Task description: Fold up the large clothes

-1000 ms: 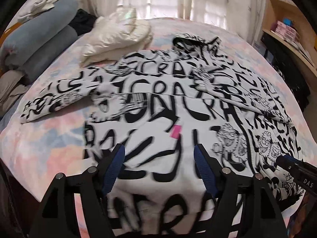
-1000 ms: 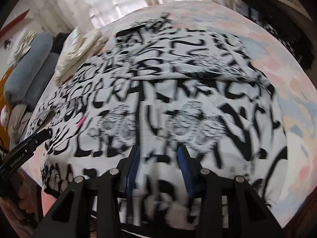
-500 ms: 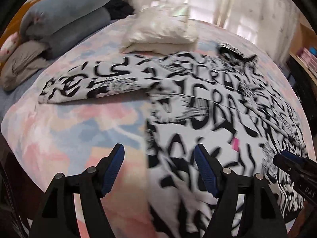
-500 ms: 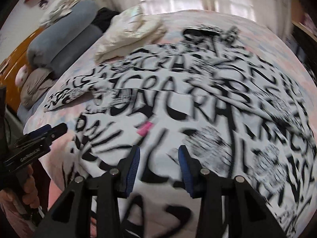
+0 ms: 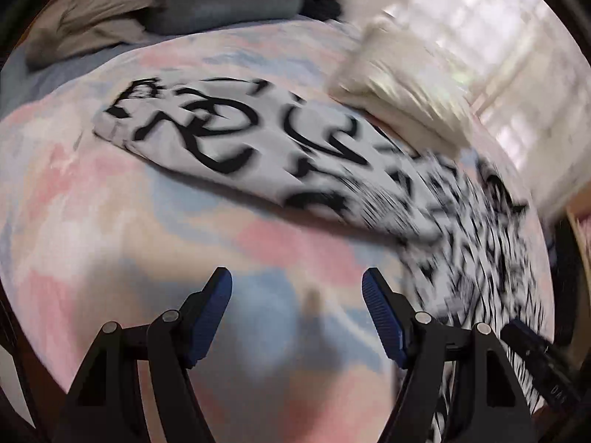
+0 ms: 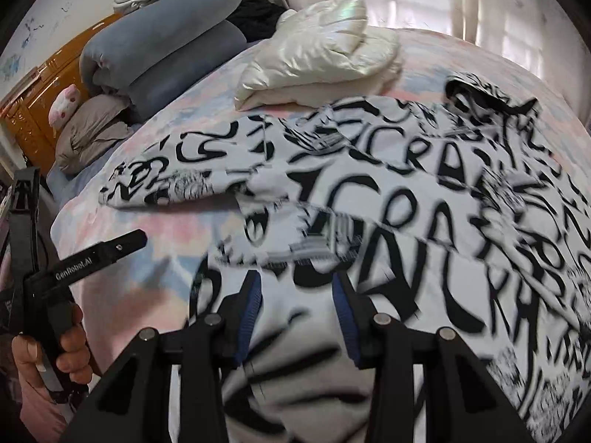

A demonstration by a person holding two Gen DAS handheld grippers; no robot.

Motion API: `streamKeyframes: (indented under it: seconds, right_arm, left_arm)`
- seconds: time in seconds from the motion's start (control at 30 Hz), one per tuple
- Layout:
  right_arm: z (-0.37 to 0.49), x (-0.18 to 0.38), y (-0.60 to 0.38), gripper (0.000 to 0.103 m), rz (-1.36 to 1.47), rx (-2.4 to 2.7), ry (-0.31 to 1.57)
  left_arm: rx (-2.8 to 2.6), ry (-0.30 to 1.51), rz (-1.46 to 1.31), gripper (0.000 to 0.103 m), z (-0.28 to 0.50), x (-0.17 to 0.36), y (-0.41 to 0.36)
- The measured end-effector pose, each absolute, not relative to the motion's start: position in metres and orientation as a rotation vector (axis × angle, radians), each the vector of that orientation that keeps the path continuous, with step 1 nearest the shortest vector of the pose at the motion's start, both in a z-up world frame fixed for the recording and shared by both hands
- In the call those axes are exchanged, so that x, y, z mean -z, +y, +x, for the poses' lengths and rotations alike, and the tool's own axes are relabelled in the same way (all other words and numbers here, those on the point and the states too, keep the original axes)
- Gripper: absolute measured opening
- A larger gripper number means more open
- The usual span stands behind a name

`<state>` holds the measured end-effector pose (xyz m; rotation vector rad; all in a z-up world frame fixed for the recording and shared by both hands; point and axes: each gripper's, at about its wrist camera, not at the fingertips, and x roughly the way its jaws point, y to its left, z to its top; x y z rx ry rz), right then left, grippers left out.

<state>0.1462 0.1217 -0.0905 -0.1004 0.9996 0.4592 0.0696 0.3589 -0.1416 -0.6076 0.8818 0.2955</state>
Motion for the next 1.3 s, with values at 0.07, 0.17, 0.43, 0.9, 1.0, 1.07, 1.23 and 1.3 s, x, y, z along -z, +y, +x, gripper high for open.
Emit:
streamKeyframes:
  seconds: [0.07, 0.17, 0.43, 0.9, 1.0, 1.07, 1.23, 1.3]
  right_arm:
    - [0.159, 0.093, 0.135, 0.04, -0.097, -0.467, 0.988]
    - [0.179, 0.098, 0.154, 0.04, -0.095, -0.475, 0.973]
    - [0.217, 0.117, 0.209, 0.04, -0.121, -0.53, 0.947]
    - [0.227, 0.15, 0.224, 0.042, -0.138, -0.567, 1.019]
    - [0.224, 0.134, 0.196, 0.042, -0.015, -0.591, 1.034]
    - [0.218, 0.124, 0.174, 0.042, 0.043, -0.589, 1.027]
    - [0.197, 0.1, 0.09, 0.042, 0.135, -0.512, 0.995]
    - [0.188, 0.091, 0.044, 0.042, 0.17, -0.444, 0.973]
  left_arm:
    - [-0.329, 0.854, -0.648, 0.071, 0.074, 0.148, 0.381]
    - [-0.372, 0.829, -0.722, 0.071, 0.082, 0.162, 0.415]
    - [-0.388, 0.742, -0.883, 0.071, 0.101, 0.188, 0.465]
    - [-0.566, 0.655, -0.678, 0.006, 0.132, 0.134, 0.462]
    - [-0.522, 0.579, -0.576, 0.006, 0.133, 0.081, 0.431]
    - [-0.475, 0.54, -0.524, 0.006, 0.132, 0.048, 0.412]
    - [-0.299, 0.497, -0.43, 0.006, 0.15, -0.023, 0.335]
    - [-0.207, 0.498, -0.407, 0.006, 0.157, -0.043, 0.296]
